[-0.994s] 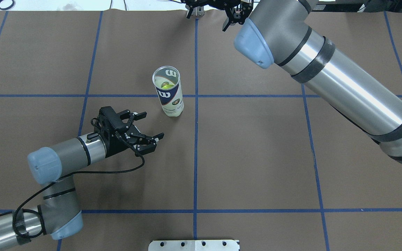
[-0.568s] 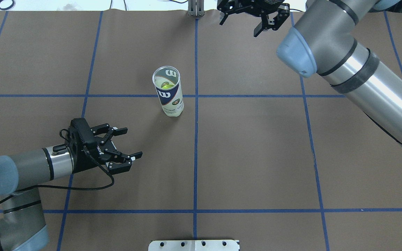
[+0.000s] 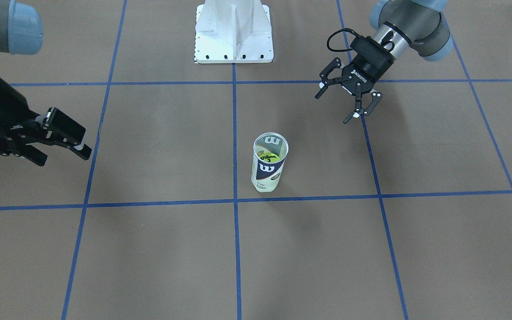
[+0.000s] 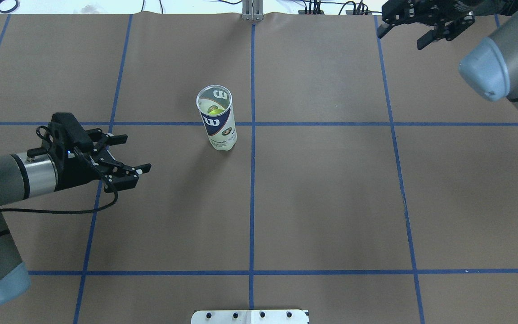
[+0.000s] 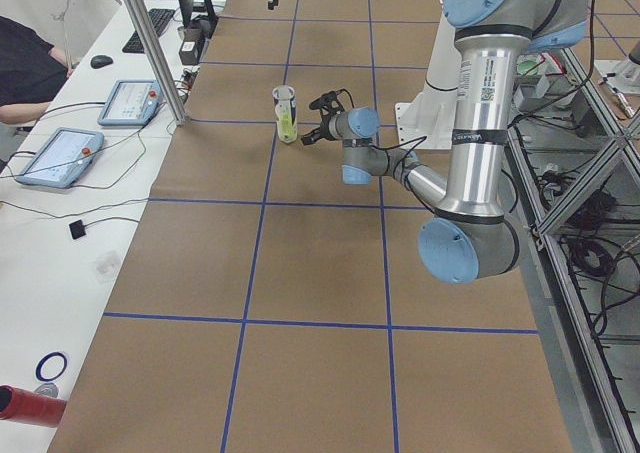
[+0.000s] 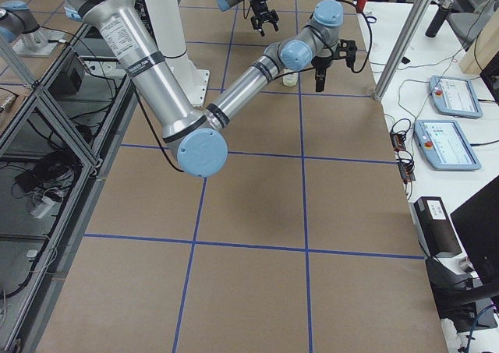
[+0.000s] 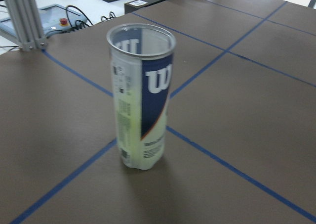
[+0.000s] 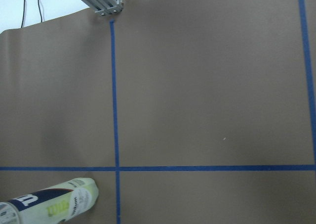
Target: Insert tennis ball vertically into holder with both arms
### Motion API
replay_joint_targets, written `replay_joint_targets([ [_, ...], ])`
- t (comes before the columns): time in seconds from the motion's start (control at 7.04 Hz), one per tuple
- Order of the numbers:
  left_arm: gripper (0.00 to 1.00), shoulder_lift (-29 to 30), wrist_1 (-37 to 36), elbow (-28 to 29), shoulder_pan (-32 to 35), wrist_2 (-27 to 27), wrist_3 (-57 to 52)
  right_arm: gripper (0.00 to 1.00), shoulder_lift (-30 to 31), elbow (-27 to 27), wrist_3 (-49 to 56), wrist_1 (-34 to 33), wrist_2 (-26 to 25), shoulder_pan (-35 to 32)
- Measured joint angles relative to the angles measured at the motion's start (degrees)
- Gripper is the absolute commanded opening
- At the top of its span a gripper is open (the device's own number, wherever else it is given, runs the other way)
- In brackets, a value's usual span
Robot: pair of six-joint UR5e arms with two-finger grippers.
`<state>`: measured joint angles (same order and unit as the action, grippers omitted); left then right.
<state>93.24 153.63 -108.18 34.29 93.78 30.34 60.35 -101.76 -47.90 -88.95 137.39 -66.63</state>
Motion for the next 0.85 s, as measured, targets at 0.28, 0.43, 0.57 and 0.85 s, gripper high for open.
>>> replay_joint_targets([
  [0.28,1.0,-1.27,-10.02,-0.11,9.29,7.14,2.16,0.99,6.83,1.56,12.46,0.0,-0.16,-3.26],
  [0.43,1.0,-1.5,-15.81,-0.06,13.78,11.79,2.15,0.99,9.25,3.45,18.77,0.0,-0.32,-4.84],
  [0.57,1.0,-1.08,-23.62,0.07,18.35,15.73,1.38,0.99,11.3,5.92,25.06,0.02,-0.48,-6.53],
  [0.85,1.0,-0.05,-32.27,2.06,26.33,20.68,0.21,0.99,15.17,10.39,37.32,0.23,-0.66,-10.47],
])
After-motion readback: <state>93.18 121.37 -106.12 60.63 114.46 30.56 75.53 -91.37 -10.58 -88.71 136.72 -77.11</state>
